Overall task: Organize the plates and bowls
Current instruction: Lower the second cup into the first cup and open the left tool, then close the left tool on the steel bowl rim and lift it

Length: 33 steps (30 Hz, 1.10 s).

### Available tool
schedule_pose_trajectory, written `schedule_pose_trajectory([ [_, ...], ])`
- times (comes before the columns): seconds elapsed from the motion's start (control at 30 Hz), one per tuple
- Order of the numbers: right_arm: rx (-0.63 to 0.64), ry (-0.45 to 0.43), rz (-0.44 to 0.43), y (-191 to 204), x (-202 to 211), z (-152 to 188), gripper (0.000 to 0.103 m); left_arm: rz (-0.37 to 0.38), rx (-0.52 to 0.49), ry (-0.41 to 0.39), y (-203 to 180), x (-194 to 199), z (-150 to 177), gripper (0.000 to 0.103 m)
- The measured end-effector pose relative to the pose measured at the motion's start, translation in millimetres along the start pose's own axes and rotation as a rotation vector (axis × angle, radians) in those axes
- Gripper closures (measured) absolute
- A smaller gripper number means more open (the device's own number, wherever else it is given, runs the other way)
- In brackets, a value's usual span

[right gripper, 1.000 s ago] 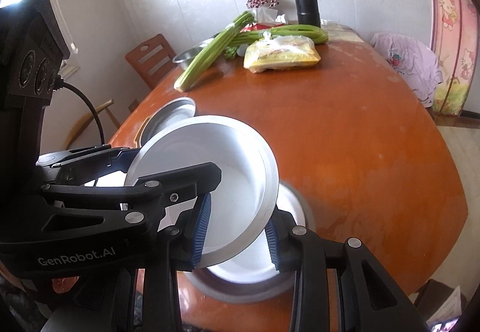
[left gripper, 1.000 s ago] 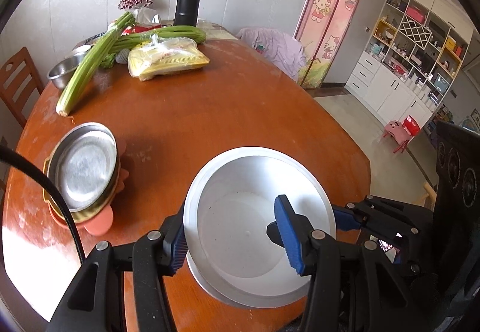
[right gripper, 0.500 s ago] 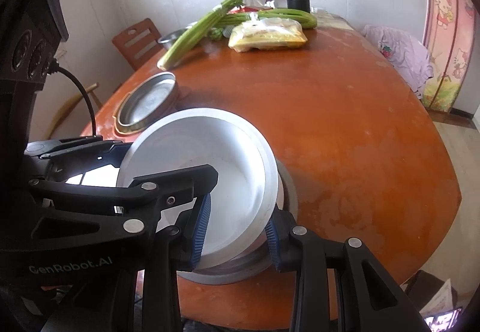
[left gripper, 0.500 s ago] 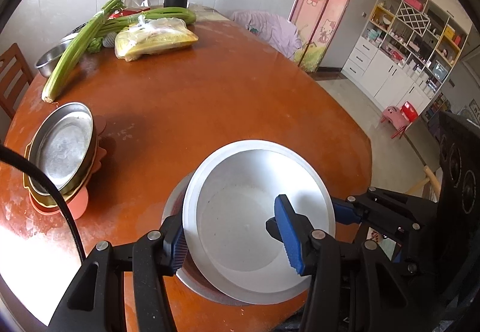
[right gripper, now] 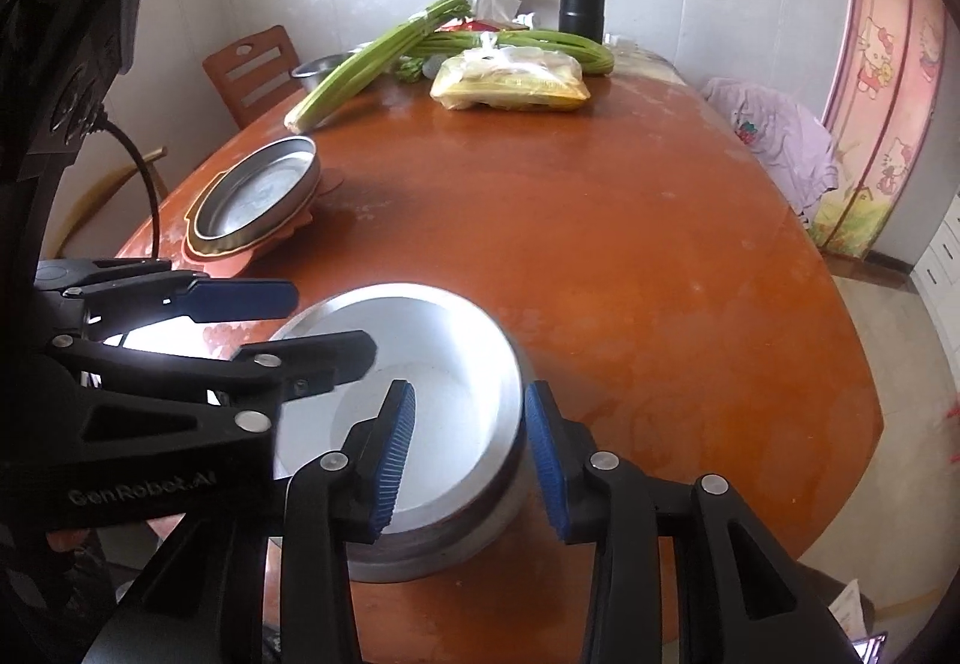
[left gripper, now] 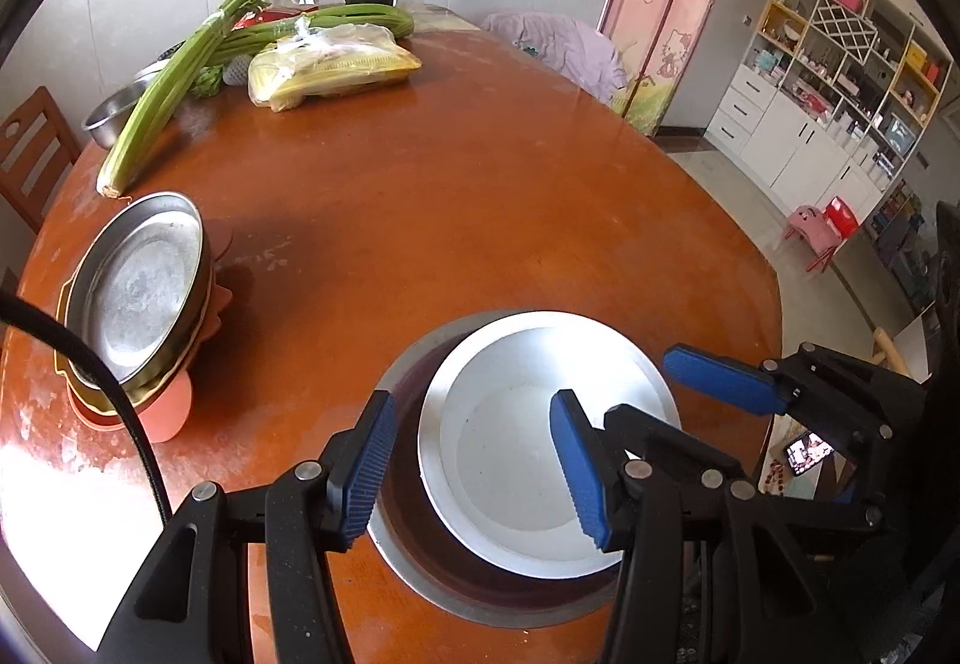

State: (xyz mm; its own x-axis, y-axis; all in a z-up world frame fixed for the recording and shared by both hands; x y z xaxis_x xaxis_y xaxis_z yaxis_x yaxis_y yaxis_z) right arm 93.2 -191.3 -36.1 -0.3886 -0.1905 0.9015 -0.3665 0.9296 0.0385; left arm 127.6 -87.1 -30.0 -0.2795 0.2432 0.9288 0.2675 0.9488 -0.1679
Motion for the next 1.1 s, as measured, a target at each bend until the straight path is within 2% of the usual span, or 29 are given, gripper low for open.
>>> schedule_pose_trajectory([
  [0.23,-0.047,0.001,-0.011,-11.7,-1.3,1.6,0.055,-0.022,0.008,-0.020,9.4,5.6,6.5,0.049],
  [0.63,-0.107,0.066,-0.055,-23.3,-21.9,7.3,0.051,-0.033,0.057,0.031,29.0,-16.7,14.4,0.046],
  [0.83,-0.128,0.104,-0.129,-23.5,-33.5,8.0,0.047,-0.006,0.083,0.037,35.9,-25.7,14.8,0.034],
  [1.0,-0.143,0.143,-0.195,-21.9,-43.6,8.2,0.046,0.043,0.097,0.056,39.1,-34.3,14.1,0.032],
  [1.1,-0.136,0.160,-0.201,-20.0,-50.3,9.6,0.047,0.056,0.105,0.077,39.3,-42.2,14.8,0.031],
])
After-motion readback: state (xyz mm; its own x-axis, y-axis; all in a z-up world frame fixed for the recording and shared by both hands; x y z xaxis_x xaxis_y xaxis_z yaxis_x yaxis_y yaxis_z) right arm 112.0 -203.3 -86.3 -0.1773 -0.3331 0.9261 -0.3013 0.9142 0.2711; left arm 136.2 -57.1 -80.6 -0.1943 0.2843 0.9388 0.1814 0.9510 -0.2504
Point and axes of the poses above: each gripper's, at about its wrist camera, not at the fingertips, and x roughly against the way its jaws point, y to its left, z to its underside, the point moved 4 cm from there along -x, roughly the way its jaws point, and after that the axes turned 14 degrees about y, right-handed, at the moved point
